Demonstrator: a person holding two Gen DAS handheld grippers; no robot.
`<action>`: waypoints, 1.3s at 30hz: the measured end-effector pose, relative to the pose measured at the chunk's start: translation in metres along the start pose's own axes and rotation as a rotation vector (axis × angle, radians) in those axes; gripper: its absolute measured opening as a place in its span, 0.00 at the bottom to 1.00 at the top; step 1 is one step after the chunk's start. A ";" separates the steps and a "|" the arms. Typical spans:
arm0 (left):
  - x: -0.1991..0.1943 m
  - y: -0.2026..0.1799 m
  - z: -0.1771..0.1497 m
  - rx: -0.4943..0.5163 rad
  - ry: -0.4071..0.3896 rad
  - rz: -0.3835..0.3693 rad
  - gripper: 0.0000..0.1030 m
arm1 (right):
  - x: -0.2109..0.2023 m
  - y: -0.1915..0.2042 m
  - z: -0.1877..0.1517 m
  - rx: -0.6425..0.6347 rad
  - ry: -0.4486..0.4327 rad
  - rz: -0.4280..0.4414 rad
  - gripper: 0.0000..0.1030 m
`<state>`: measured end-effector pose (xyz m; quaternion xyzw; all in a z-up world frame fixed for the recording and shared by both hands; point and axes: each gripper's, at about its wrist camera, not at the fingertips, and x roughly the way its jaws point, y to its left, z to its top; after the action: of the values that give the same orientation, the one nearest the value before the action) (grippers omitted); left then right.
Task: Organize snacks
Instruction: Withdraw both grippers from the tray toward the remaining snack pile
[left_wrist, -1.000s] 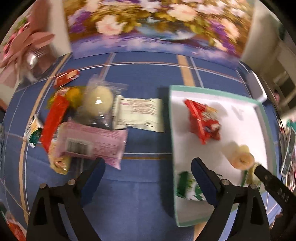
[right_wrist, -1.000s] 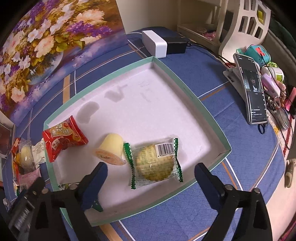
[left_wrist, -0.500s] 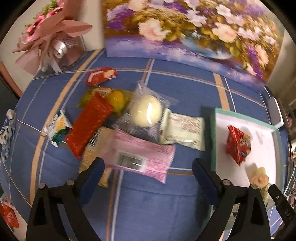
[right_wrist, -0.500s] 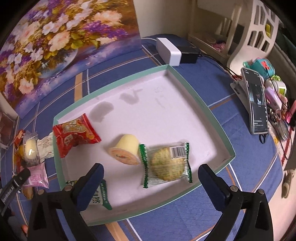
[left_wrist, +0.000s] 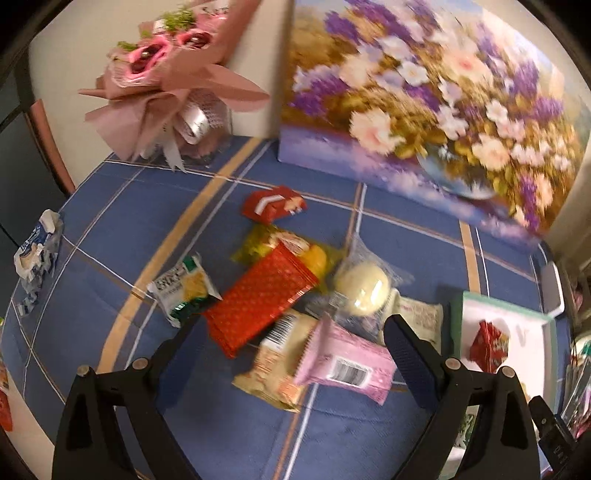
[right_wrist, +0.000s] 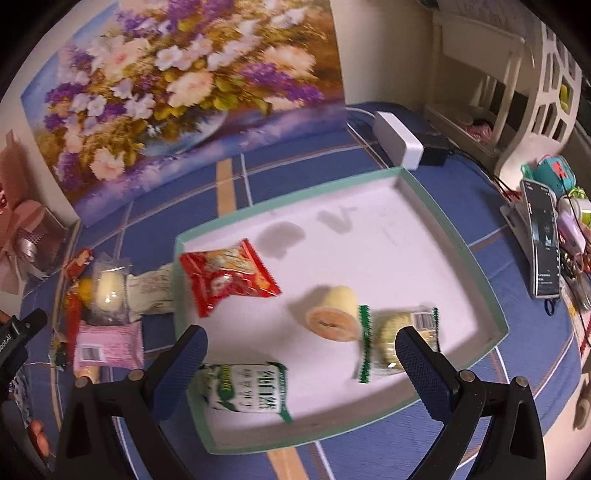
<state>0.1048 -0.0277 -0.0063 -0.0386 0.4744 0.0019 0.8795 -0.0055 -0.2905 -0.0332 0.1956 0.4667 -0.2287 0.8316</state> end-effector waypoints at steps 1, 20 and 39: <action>-0.001 0.004 0.001 -0.007 -0.006 0.003 0.93 | -0.002 0.004 0.000 -0.006 -0.006 0.007 1.00; 0.008 0.092 0.023 -0.130 0.042 0.014 0.93 | -0.008 0.133 0.018 -0.125 0.075 0.204 1.00; 0.082 0.097 0.006 -0.204 0.255 -0.050 0.93 | 0.077 0.200 -0.012 -0.168 0.302 0.226 1.00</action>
<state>0.1504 0.0672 -0.0778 -0.1395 0.5784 0.0234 0.8034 0.1342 -0.1360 -0.0829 0.2087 0.5785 -0.0623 0.7861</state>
